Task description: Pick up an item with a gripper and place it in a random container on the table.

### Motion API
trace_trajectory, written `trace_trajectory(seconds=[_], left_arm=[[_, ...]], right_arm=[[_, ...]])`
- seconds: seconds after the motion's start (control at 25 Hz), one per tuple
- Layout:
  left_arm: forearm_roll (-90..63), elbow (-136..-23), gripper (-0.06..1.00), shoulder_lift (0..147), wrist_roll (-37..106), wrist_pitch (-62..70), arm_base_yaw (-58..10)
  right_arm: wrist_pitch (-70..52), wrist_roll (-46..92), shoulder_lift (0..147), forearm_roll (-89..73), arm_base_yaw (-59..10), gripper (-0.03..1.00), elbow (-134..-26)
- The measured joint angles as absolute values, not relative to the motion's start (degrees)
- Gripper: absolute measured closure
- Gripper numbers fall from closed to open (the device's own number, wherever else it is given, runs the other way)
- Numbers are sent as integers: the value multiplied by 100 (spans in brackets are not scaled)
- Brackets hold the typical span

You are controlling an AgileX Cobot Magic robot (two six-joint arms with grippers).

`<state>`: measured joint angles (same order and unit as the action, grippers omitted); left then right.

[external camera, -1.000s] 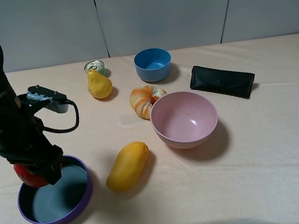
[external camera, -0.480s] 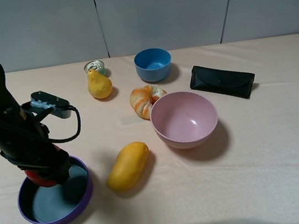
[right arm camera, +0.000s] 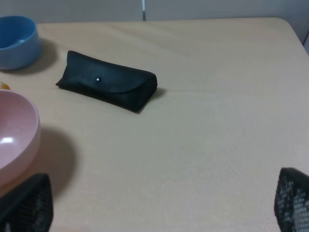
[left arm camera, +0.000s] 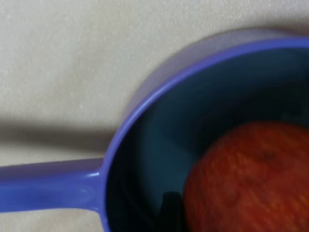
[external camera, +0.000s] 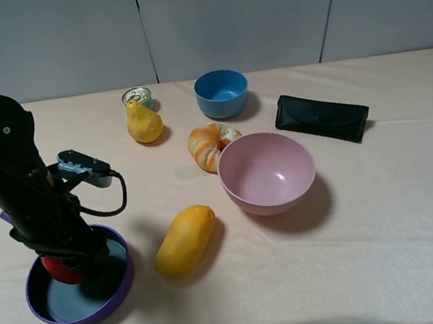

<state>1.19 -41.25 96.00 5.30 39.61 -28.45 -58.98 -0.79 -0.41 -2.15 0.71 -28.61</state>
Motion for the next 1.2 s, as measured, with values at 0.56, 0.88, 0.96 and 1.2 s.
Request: trace_trajectory(seconds=[0.56, 0.88, 0.96, 1.2], left_arm=[[119, -4086, 23, 9616, 530, 3917, -2845], [119, -4086, -4, 9616, 530, 3917, -2845], [119, -4086, -4, 9616, 530, 3917, -2845], [103, -4188, -5, 9616, 530, 4083, -2845]], right_arm=[[-5898, -79, -41, -215, 71, 27, -2861], [-5898, -79, -41, -219, 71, 27, -2861], [-5898, -79, -41, -219, 71, 27, -2861], [-5898, -79, -41, -219, 71, 27, -2861]])
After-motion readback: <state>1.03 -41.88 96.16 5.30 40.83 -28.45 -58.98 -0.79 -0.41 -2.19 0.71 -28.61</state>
